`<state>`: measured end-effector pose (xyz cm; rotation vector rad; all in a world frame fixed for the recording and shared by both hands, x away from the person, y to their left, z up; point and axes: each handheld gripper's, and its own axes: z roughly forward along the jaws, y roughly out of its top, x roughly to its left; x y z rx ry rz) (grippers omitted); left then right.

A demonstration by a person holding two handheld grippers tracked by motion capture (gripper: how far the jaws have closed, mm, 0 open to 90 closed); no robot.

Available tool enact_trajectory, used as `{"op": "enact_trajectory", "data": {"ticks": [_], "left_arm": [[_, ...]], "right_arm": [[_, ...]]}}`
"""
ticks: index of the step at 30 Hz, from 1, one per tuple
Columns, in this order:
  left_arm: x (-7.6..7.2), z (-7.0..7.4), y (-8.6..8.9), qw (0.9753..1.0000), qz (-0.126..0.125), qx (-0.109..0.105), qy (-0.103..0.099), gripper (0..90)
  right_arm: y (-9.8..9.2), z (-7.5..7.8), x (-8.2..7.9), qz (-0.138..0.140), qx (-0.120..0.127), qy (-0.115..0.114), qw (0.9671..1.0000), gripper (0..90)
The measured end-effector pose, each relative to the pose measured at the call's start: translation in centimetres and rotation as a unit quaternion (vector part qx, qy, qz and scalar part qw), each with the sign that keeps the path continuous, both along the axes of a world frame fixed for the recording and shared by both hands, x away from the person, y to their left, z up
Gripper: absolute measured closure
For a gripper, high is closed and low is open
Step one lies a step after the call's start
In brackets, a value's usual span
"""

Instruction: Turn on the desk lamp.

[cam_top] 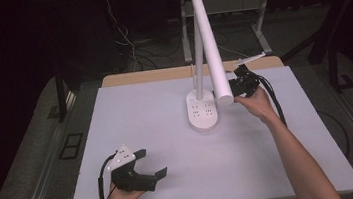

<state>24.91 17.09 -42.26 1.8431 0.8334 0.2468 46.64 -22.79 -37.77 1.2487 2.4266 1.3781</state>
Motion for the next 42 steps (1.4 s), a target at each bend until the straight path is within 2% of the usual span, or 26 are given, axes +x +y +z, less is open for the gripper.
{"op": "enact_trajectory", "data": {"ticks": [3,8,12,18,29,32,42], "left_arm": [[0.0,0.0,0.0,1.0,-0.003,0.001,0.0,0.0],[0.1,0.0,0.0,1.0,-0.004,0.002,0.0,0.0],[0.1,0.0,0.0,1.0,-0.003,0.0,0.001,0.0],[0.1,0.0,0.0,1.0,-0.006,0.0,0.0,0.0],[0.1,0.0,0.1,1.0,-0.006,0.0,0.0,0.0],[0.1,0.0,0.0,1.0,-0.006,-0.002,0.0,0.0],[0.2,0.0,0.1,1.0,-0.006,-0.003,0.0,0.0]], "right_arm": [[0.0,-0.1,0.4,0.003,0.005,0.006,1.0,24.6],[0.4,-0.5,1.0,0.006,0.0,0.01,0.9999,38.9],[0.5,-0.9,1.4,-0.005,0.003,0.011,0.9999,49.6],[0.7,-1.5,1.9,-0.017,0.027,0.018,0.9993,65.9],[1.8,-2.2,2.9,-0.023,0.027,0.015,0.9993,87.3],[2.1,-2.5,3.1,-0.028,0.028,0.018,0.9991,89.7],[3.0,-3.9,3.6,-0.037,0.025,0.038,0.9983,89.7]]}}
